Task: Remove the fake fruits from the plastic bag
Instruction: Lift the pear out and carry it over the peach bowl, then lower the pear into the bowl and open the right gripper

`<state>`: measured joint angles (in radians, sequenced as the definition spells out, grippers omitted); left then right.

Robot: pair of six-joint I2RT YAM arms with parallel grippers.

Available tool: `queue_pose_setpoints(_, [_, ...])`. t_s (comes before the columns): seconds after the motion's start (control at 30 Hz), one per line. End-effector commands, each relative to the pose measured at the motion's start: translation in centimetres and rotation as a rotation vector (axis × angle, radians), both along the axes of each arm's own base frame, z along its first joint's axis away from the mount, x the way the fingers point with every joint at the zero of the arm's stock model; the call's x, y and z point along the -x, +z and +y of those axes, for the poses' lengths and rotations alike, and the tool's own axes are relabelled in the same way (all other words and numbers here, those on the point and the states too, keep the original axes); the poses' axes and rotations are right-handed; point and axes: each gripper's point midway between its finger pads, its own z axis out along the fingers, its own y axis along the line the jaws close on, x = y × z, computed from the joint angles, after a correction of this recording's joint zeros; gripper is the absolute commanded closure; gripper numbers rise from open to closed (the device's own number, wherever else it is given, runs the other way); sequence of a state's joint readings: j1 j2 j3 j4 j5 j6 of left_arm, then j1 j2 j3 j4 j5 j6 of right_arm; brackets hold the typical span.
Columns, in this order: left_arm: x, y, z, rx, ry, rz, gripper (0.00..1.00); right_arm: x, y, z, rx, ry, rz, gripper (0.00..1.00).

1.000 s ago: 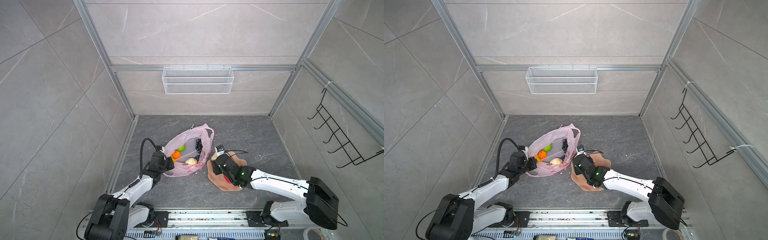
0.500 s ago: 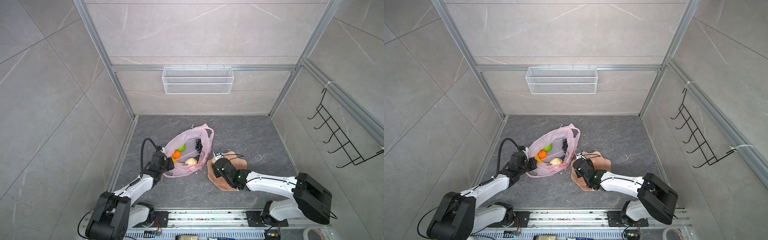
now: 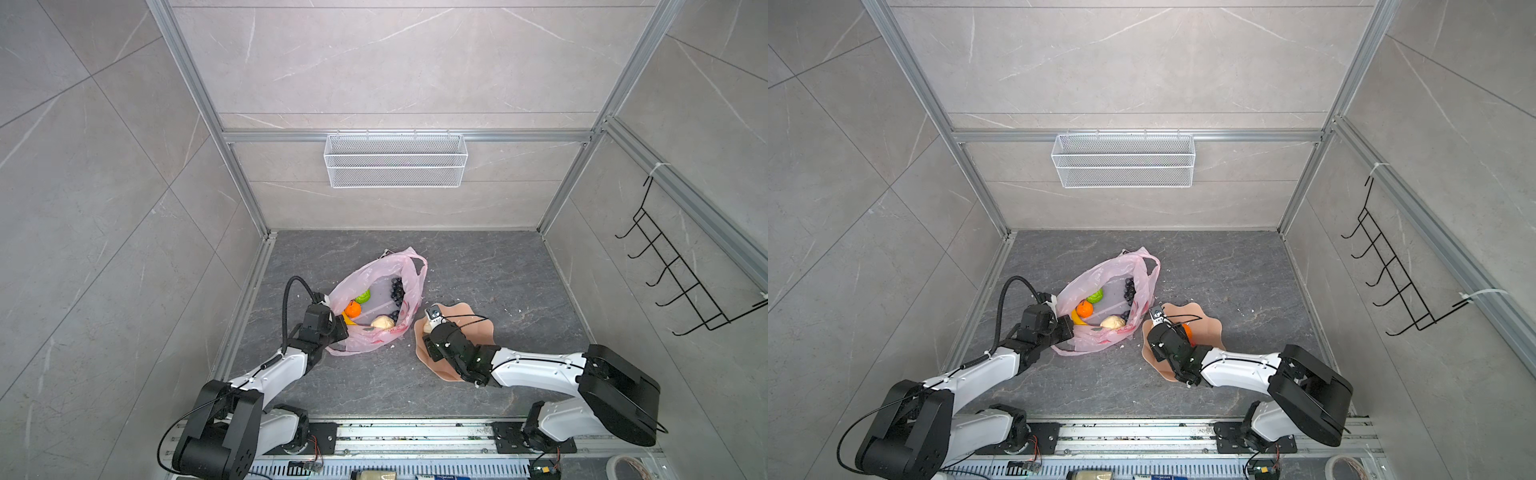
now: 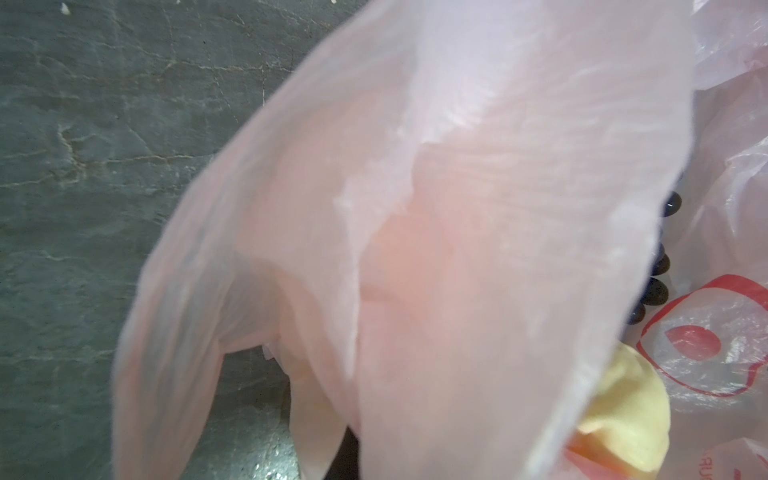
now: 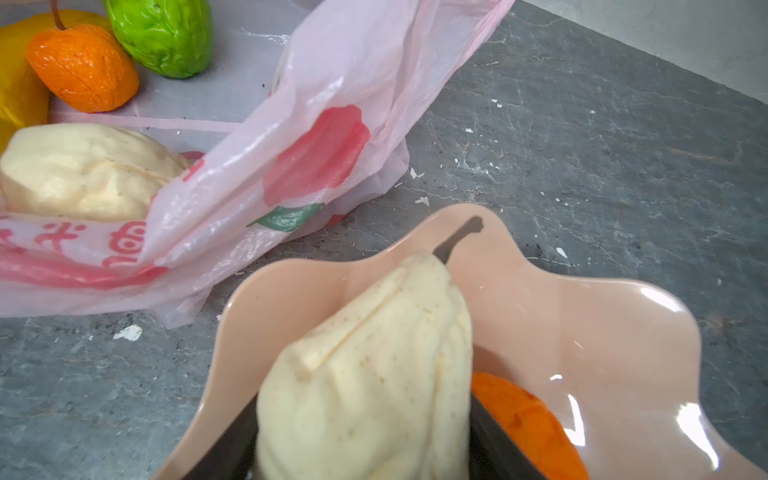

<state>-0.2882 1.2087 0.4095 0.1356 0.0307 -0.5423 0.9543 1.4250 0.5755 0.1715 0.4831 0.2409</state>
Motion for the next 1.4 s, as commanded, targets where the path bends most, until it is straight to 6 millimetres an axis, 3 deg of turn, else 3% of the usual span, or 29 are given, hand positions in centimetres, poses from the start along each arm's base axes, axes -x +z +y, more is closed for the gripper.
queue_pose_setpoints(0.0, [-0.9,1.7,-0.2,-0.008,-0.011,-0.059,0.96,0.3,-0.1,0.2,0.014,0.015,-0.016,0.35])
queue_pose_setpoints(0.3, [-0.9,1.7,-0.1,-0.013,-0.011,-0.060,0.95,0.7,0.0,0.2,0.004,0.030,-0.008,0.28])
queue_pose_setpoints(0.77, [-0.9,1.6,-0.1,-0.018,-0.009,-0.054,0.94,2.3,-0.1,0.4,-0.029,0.052,0.033,0.40])
queue_pose_setpoints(0.87, [-1.0,1.5,-0.1,-0.019,-0.009,-0.053,0.94,2.8,0.0,0.0,-0.010,0.035,0.027,0.34])
queue_pose_setpoints(1.07, [-1.0,1.5,-0.1,-0.018,-0.011,-0.052,0.94,3.2,-0.3,-1.4,0.021,-0.029,0.026,0.36])
queue_pose_setpoints(1.37, [-0.9,1.5,0.0,-0.022,-0.007,-0.055,0.93,3.8,-0.3,-1.7,0.057,-0.060,0.001,0.29])
